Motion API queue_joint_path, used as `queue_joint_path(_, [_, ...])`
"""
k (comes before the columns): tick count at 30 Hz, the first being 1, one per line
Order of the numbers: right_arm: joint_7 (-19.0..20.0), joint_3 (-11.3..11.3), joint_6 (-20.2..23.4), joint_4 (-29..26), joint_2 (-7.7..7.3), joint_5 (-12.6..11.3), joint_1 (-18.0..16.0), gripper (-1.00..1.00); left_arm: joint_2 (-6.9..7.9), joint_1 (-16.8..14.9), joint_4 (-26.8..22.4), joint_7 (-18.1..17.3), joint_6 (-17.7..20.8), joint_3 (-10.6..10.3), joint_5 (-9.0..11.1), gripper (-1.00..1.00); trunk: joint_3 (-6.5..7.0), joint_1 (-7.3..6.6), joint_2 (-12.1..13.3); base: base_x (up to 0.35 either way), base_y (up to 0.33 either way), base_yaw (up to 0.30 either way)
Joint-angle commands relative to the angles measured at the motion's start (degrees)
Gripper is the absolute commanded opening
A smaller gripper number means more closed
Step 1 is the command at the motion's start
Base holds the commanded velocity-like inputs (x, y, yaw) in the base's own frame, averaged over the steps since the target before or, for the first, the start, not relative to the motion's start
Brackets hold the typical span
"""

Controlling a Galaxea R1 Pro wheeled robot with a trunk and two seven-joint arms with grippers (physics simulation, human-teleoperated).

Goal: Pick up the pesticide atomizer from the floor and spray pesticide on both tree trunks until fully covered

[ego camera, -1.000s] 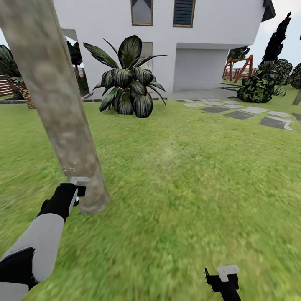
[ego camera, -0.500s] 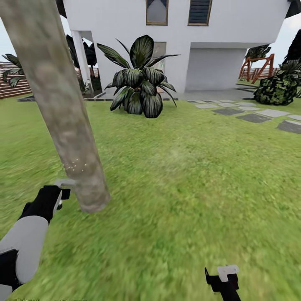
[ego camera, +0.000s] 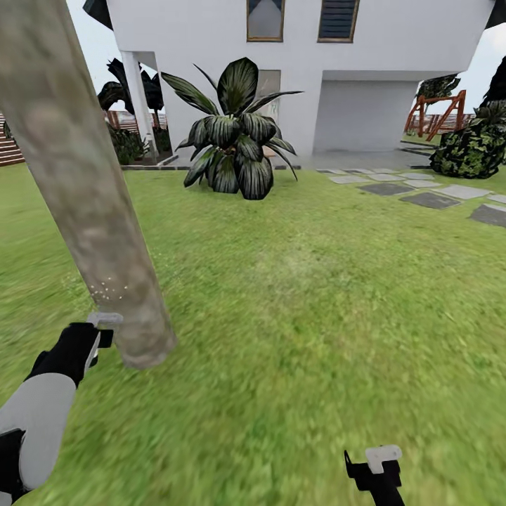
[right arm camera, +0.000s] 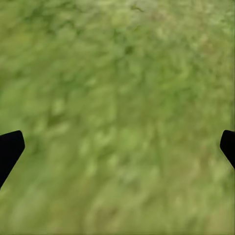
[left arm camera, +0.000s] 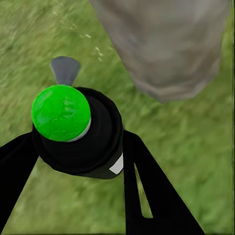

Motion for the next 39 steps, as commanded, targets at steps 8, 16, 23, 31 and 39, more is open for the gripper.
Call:
queue_joint_path(8, [0.0,0.0,0.0,0.0,0.0,0.0,0.0,1.0,-2.98,1.8,1.5,-0.4,-0.4,0.4,-0.2,-1.0,0.0,0.0,0.0,0.002,0.0,0.17])
queue_joint_path(16, [0.0,0.0,0.0,0.0,-0.05,0.0,0.0,1.0,-2.45,3.2,1.7,-0.1,-0.5,1.0,-0.1,-1.0,0.0,0.0,0.0,0.017,-0.001,0.12])
queue_joint_path(23, [0.0,0.0,0.0,0.0,-0.09,0.0,0.0,1.0,-2.0,3.7,1.8,0.0,-0.5,1.3,-0.3,-1.0,0.0,0.0,0.0,0.289,-0.04,0.001])
queue_joint_path(31, [0.0,0.0,0.0,0.0,-0.02,-0.1,0.0,1.0,-2.55,4.3,2.0,0.2,-0.7,1.4,0.0,-1.0,0.0,0.0,0.0,0.06,0.0,0.104])
queue_joint_path(39, [0.0,0.0,0.0,0.0,-0.07,0.0,0.0,1.0,-3.86,4.4,5.0,0.3,-7.6,1.5,0.1,-1.0,0.0,0.0,0.0,0.123,-0.082,0.112])
